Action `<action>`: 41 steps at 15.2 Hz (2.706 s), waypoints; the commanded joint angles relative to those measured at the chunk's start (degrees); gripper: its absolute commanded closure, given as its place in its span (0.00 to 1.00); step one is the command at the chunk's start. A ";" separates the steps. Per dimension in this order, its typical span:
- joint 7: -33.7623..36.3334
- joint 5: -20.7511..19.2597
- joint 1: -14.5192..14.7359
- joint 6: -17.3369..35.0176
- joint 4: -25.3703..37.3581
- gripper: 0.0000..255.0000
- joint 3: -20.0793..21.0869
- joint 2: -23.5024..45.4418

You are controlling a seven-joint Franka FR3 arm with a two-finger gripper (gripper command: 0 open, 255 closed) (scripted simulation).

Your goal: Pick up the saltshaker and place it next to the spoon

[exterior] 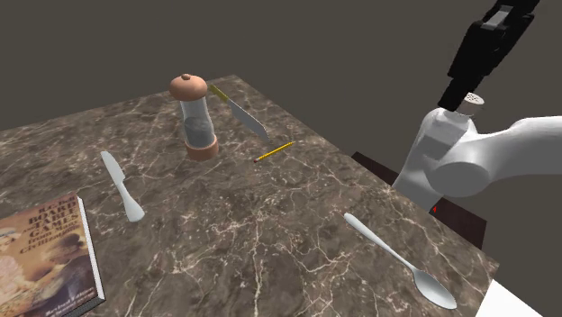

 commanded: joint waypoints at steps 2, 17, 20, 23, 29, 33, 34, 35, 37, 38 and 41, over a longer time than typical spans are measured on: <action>2.12 1.41 1.28 -4.37 0.29 1.00 -0.06 -4.19; 1.08 4.26 2.98 1.30 -14.73 1.00 2.80 -13.58; 0.95 5.01 3.41 2.30 -17.55 1.00 3.57 -15.41; 0.85 5.85 3.89 3.26 -20.32 1.00 4.42 -17.22; 0.75 7.76 5.03 5.06 -25.71 1.00 6.38 -20.81; 0.75 8.61 5.55 5.72 -27.79 1.00 7.27 -22.21; 0.76 8.62 5.55 5.72 -27.79 1.00 7.27 -22.21; 0.76 8.62 5.55 5.72 -27.79 1.00 7.27 -22.21; 0.76 8.62 5.55 5.72 -27.79 1.00 7.27 -22.21; 0.76 8.62 5.55 5.72 -27.79 1.00 7.27 -22.21; 0.76 8.61 5.55 5.71 -27.79 0.00 7.27 -22.21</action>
